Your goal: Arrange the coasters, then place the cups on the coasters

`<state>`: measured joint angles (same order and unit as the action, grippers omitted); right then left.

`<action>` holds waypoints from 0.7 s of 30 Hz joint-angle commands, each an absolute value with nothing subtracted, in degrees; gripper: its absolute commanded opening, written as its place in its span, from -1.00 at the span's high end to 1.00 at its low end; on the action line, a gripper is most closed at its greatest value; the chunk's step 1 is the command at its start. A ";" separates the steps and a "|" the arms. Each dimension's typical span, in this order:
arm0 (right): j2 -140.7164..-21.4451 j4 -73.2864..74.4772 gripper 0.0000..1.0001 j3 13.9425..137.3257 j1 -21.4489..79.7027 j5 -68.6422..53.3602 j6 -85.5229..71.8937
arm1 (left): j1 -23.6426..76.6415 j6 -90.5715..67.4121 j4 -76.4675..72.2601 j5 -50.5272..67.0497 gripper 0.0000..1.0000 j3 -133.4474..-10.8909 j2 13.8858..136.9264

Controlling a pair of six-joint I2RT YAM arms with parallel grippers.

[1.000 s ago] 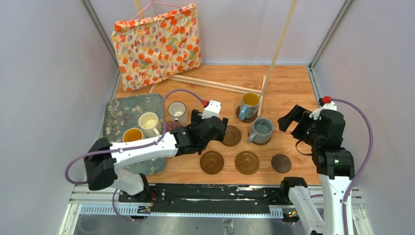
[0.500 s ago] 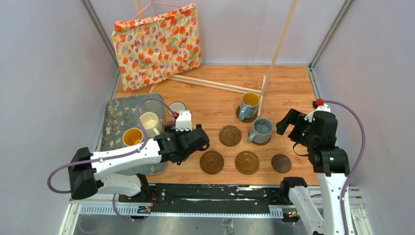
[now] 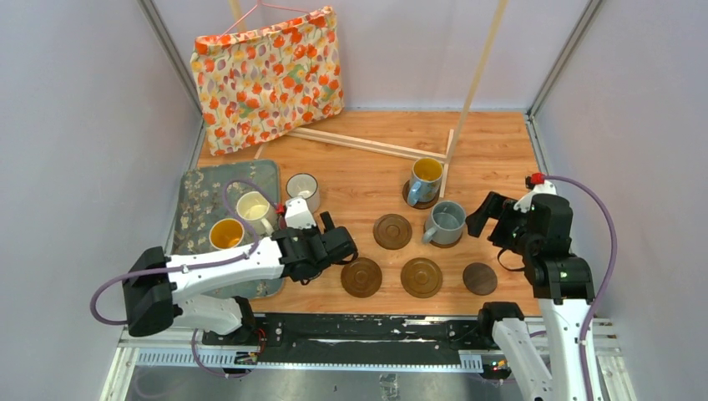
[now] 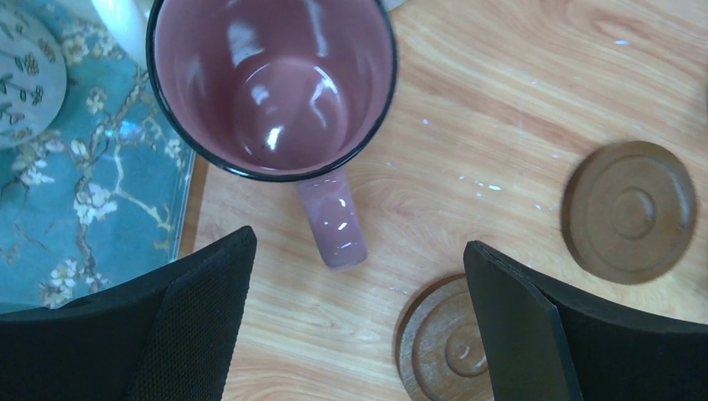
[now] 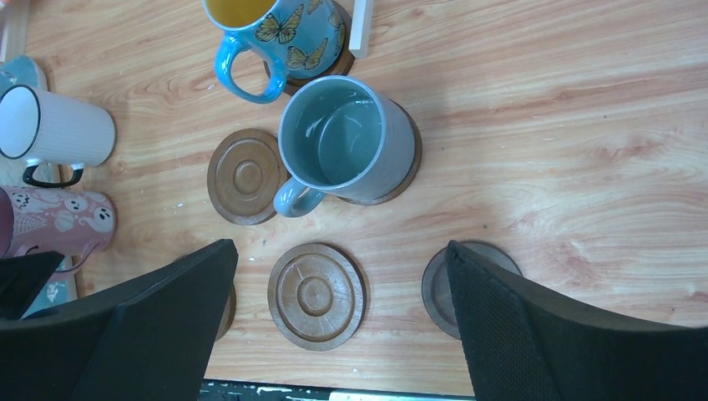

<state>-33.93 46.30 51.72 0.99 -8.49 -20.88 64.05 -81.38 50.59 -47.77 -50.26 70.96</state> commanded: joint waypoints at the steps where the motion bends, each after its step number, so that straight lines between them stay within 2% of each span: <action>1: -34.14 46.49 -1.00 51.07 3.51 -9.54 -19.40 | 63.31 -94.24 53.40 -51.25 -0.99 -48.87 74.64; 4: -35.73 46.15 -1.00 52.01 4.98 -8.44 -18.79 | 61.72 -97.62 53.66 -51.15 -0.76 -47.98 76.31; 11: -35.61 45.63 -1.00 54.02 5.10 -5.05 -18.63 | 56.23 -91.97 53.51 -53.14 0.05 -49.88 80.13; 17: -35.30 45.53 -1.00 54.31 5.10 -3.32 -20.11 | 53.27 -85.57 53.26 -54.00 0.41 -53.15 82.36; 21: -34.60 45.68 -1.00 54.22 5.07 -2.62 -21.30 | 53.24 -82.76 53.13 -53.46 0.94 -53.60 82.49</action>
<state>-35.48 45.67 52.97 4.16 -4.49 -20.10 53.80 -86.24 51.81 -48.51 -51.88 82.21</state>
